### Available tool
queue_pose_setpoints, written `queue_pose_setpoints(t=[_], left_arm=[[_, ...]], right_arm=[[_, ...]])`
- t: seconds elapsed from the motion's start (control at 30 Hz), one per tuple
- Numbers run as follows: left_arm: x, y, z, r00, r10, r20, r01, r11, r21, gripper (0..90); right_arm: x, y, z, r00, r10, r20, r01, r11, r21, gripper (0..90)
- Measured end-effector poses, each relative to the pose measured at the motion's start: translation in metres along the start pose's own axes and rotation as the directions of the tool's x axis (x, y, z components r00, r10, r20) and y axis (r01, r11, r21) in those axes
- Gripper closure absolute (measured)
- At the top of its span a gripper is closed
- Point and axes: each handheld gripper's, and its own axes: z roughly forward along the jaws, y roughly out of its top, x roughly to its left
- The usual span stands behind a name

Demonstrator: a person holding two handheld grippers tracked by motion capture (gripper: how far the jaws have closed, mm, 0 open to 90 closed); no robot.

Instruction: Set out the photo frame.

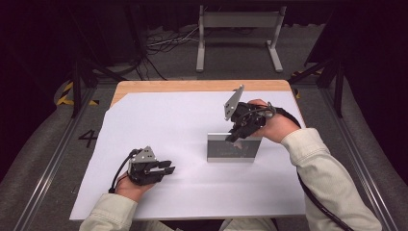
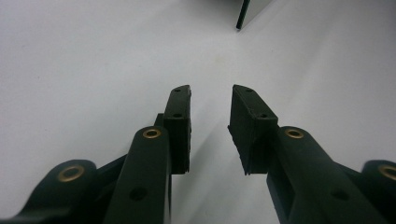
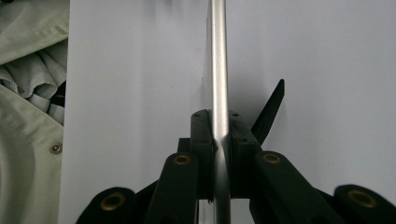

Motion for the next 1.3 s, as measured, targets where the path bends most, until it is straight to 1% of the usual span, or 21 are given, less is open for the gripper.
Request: queue_pose_setpoints(t=[0.03, 0.07, 0.13, 0.2, 0.27, 0.33, 0.37, 0.4, 0.5, 0.57, 0.63, 0.7, 0.73, 0.77, 0.83, 0.97, 1.03, 1.1, 1.23, 1.3], left_arm=[[0.000, 0.000, 0.000, 1.0000, -0.001, 0.001, 0.001, 1.0000, -0.001, 69.0], [0.000, 0.000, 0.000, 1.0000, 0.000, 0.001, 0.000, 1.0000, -0.001, 69.0], [0.000, 0.001, 0.000, 1.0000, 0.006, 0.000, -0.006, 1.0000, 0.002, 69.0], [0.000, 0.001, 0.001, 1.0000, 0.002, 0.004, -0.002, 1.0000, 0.001, 69.0], [0.000, 0.002, 0.002, 1.0000, 0.003, 0.007, -0.003, 1.0000, 0.002, 69.0], [0.000, 0.003, 0.002, 0.9999, 0.012, 0.008, -0.012, 0.9999, 0.003, 69.0], [0.000, 0.003, 0.003, 0.9999, 0.007, 0.009, -0.007, 1.0000, 0.005, 69.0], [0.000, 0.003, 0.003, 0.9999, 0.008, 0.012, -0.008, 1.0000, 0.003, 69.0], [0.000, 0.004, 0.005, 0.9998, 0.012, 0.013, -0.012, 0.9999, 0.004, 69.0], [-0.001, 0.004, 0.006, 0.9998, 0.010, 0.017, -0.010, 0.9999, 0.007, 69.0], [0.000, 0.005, 0.006, 0.9998, 0.014, 0.015, -0.014, 0.9999, 0.005, 68.8], [0.000, 0.005, 0.006, 0.9998, 0.015, 0.017, -0.015, 0.9999, 0.004, 68.7], [0.000, 0.005, 0.007, 0.9996, 0.015, 0.022, -0.015, 0.9999, 0.005, 68.6], [0.000, 0.005, 0.007, 0.9996, 0.015, 0.022, -0.015, 0.9999, 0.005, 68.6], [0.000, 0.006, 0.008, 0.9996, 0.016, 0.022, -0.016, 0.9999, 0.005, 68.5], [0.000, 0.006, 0.008, 0.9996, 0.019, 0.022, -0.019, 0.9998, 0.006, 68.2], [0.001, 0.007, 0.008, 0.9996, 0.014, 0.023, -0.014, 0.9999, -0.001, 67.7], [0.002, 0.007, 0.008, 0.9996, 0.018, 0.021, -0.018, 0.9998, 0.004, 67.5], [0.002, 0.008, 0.011, 0.9996, 0.016, 0.025, -0.016, 0.9999, 0.005, 67.0], [0.002, 0.009, 0.011, 0.9995, 0.020, 0.023, -0.020, 0.9998, 0.005, 66.6]], right_arm=[[0.000, 0.000, 0.001, 1.0000, 0.004, -0.003, -0.004, 1.000, 0.001, 83.5], [-0.002, 0.000, 0.002, 1.0000, -0.003, -0.004, 0.003, 1.000, 0.008, 83.4], [-0.003, -0.001, 0.002, 1.0000, 0.002, -0.003, -0.002, 1.000, 0.000, 83.3], [-0.004, -0.002, 0.002, 1.0000, -0.003, -0.001, 0.003, 1.000, -0.004, 82.6], [-0.005, -0.002, 0.002, 0.9995, -0.022, 0.022, 0.023, 1.000, -0.013, 80.6], [-0.006, -0.003, 0.000, 0.9991, -0.021, 0.038, 0.022, 0.999, -0.025, 78.9], [-0.007, -0.004, 0.000, 0.9988, -0.012, 0.046, 0.014, 0.999, -0.032, 76.3], [-0.007, -0.004, -0.001, 0.9986, 0.005, 0.053, -0.003, 0.999, -0.036, 71.8], [-0.008, -0.006, 0.000, 0.9984, 0.012, 0.056, -0.010, 0.999, -0.044, 65.9], [-0.007, -0.006, 0.000, 0.9973, 0.020, 0.070, -0.017, 0.999, -0.049, 59.4], [-0.008, -0.008, -0.001, 0.9962, 0.033, 0.080, -0.027, 0.998, -0.065, 58.4], [-0.008, -0.009, -0.002, 0.9964, 0.028, 0.080, -0.022, 0.997, -0.074, 58.4], [-0.008, -0.011, -0.005, 0.9951, 0.028, 0.094, -0.019, 0.996, -0.092, 55.6], [-0.008, -0.011, -0.005, 0.9951, 0.028, 0.094, -0.019, 0.996, -0.092, 55.6], [-0.009, -0.013, -0.010, 0.9925, 0.025, 0.119, -0.011, 0.993, -0.114, 51.4], [-0.007, -0.020, -0.018, 0.9878, 0.028, 0.153, -0.007, 0.991, -0.135, 46.0], [-0.004, -0.023, -0.023, 0.9843, 0.035, 0.173, -0.008, 0.988, -0.153, 45.7], [-0.002, -0.026, -0.027, 0.9814, 0.041, 0.188, -0.010, 0.986, -0.164, 45.1], [0.005, -0.037, -0.036, 0.9726, 0.079, 0.219, -0.035, 0.980, -0.197, 42.6], [0.008, -0.043, -0.041, 0.9665, 0.099, 0.237, -0.046, 0.975, -0.217, 40.8]])
